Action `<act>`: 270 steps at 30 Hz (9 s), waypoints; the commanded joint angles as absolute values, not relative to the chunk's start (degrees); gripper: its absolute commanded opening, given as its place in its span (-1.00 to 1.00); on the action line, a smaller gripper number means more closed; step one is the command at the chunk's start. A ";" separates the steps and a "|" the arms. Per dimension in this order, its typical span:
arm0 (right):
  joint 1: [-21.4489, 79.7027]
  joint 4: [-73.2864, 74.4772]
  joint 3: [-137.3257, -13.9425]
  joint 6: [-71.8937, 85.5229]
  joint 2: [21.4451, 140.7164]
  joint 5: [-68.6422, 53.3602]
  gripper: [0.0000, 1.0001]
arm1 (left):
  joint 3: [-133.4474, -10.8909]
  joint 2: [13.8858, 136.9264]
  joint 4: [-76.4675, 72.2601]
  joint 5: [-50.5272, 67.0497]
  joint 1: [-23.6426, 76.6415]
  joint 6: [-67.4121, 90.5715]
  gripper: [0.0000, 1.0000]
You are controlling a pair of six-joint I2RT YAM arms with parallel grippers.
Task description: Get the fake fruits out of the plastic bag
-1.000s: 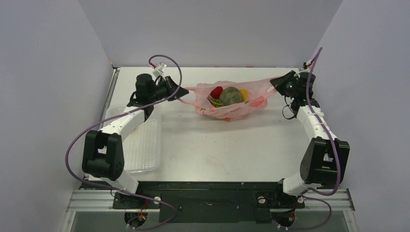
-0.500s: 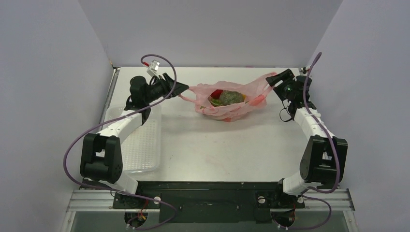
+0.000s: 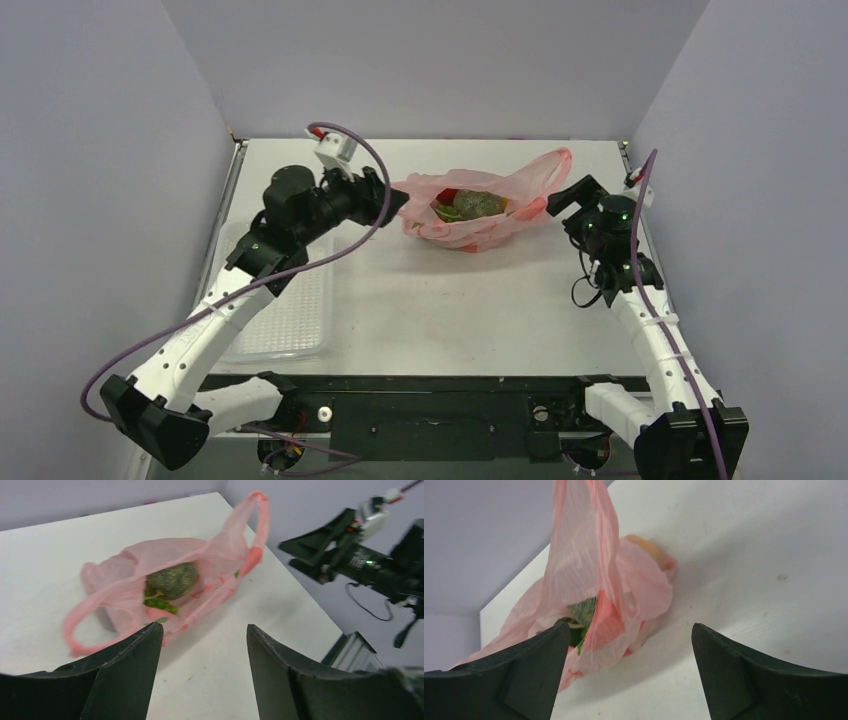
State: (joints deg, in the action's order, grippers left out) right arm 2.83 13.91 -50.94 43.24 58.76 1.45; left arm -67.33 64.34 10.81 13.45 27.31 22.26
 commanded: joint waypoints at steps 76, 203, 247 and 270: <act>27.36 -24.38 -31.51 58.93 82.09 1.41 -1.00 | -97.17 122.62 6.94 -3.00 40.98 -8.75 0.08; 25.97 -17.01 -26.95 50.41 71.55 4.99 -1.00 | -93.66 131.57 -7.36 -25.16 38.04 72.81 -0.32; 24.69 2.85 -41.35 35.15 61.24 -6.51 0.26 | -77.46 107.18 -6.53 -2.92 38.84 57.91 -1.00; 23.33 -23.46 -49.40 69.23 84.40 -10.70 0.62 | -73.86 106.66 -9.84 -1.92 38.70 52.82 -1.00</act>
